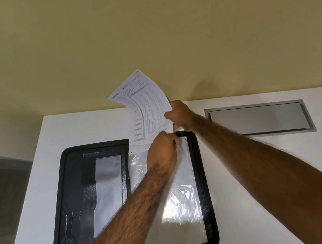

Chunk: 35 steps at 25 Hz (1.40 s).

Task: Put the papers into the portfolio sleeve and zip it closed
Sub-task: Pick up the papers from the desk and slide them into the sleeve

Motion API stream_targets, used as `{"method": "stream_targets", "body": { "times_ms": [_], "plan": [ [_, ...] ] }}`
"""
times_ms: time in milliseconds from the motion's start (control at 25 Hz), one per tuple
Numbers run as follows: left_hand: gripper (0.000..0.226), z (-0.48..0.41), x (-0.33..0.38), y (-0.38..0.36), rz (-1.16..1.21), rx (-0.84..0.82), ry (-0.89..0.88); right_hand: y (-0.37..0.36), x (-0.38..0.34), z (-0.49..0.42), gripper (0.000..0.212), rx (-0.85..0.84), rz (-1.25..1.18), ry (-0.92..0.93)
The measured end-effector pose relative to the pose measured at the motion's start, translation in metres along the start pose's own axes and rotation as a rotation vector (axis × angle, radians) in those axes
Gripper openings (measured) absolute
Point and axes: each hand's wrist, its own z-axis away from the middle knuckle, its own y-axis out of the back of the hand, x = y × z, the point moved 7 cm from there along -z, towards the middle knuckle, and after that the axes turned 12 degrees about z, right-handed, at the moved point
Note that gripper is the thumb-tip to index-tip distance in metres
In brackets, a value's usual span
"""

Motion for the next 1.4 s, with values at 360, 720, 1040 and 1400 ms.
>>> {"method": "stream_targets", "body": {
  "times_ms": [360,720,1040,1400],
  "plan": [
    [0.027,-0.024,0.002,0.015,0.175,0.033,0.041,-0.006,0.001,0.012,0.014,-0.021,0.018,0.034],
    [0.029,-0.038,-0.006,0.003,0.237,-0.003,0.031,-0.008,0.022,0.018,0.018,-0.317,0.160,-0.122],
    [0.017,-0.029,-0.013,-0.033,0.176,-0.017,-0.028,-0.013,0.032,0.002,0.033,-0.196,-0.073,-0.114],
    [0.020,-0.042,-0.030,-0.031,0.159,-0.020,0.028,-0.010,0.036,-0.003,0.021,-0.293,0.151,-0.066]
  ]
}}
